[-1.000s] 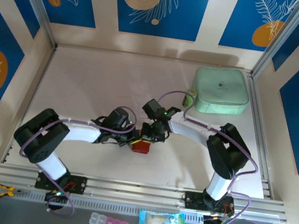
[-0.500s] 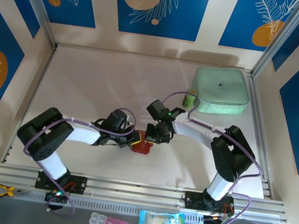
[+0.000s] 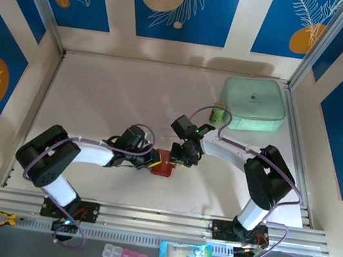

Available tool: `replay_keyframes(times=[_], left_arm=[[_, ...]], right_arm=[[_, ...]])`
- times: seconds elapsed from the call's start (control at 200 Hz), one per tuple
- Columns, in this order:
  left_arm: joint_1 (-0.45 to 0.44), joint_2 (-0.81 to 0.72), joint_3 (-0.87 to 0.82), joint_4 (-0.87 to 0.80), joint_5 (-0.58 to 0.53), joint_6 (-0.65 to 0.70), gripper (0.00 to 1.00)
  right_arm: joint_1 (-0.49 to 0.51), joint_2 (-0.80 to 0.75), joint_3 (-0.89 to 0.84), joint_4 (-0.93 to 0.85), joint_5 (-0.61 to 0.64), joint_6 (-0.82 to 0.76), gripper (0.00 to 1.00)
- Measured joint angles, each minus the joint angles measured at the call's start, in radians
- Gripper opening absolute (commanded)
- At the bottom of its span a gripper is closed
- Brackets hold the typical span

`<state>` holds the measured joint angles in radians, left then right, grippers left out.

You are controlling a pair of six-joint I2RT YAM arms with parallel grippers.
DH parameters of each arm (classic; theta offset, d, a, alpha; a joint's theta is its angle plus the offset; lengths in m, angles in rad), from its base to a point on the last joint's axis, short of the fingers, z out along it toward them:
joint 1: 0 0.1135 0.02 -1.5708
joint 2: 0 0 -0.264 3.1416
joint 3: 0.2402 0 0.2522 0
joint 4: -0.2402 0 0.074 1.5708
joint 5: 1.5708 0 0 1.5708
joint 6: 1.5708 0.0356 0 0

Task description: Take the credit cards out of the card holder

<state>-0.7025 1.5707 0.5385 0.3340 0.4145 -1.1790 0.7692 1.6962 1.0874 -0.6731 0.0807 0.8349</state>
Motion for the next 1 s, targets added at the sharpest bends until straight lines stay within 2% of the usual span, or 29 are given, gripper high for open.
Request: replay_keyframes(times=[0.18,0.29,0.36,0.52,0.59,1.0], left_arm=[[0.000,-0.026,0.006,-0.061,-0.004,0.004,0.15],[0.000,-0.032,0.014,-0.085,-0.004,0.010,0.15],[0.000,-0.032,0.014,-0.090,-0.005,0.010,0.15],[0.000,-0.033,0.014,-0.092,-0.006,0.010,0.15],[0.000,-0.033,0.014,-0.091,-0.006,0.010,0.15],[0.000,-0.063,0.014,-0.092,-0.016,0.010,0.18]], right_arm=[[-0.004,0.002,-0.005,0.011,-0.003,0.000,0.37],[-0.004,0.010,-0.006,0.016,-0.003,0.001,0.44],[-0.004,0.011,-0.006,0.015,-0.002,0.003,0.45],[-0.004,0.011,-0.006,0.017,-0.003,0.004,0.28],[-0.004,0.015,-0.006,0.025,-0.003,0.004,0.24],[-0.011,0.051,-0.018,0.068,-0.037,0.003,0.19]])
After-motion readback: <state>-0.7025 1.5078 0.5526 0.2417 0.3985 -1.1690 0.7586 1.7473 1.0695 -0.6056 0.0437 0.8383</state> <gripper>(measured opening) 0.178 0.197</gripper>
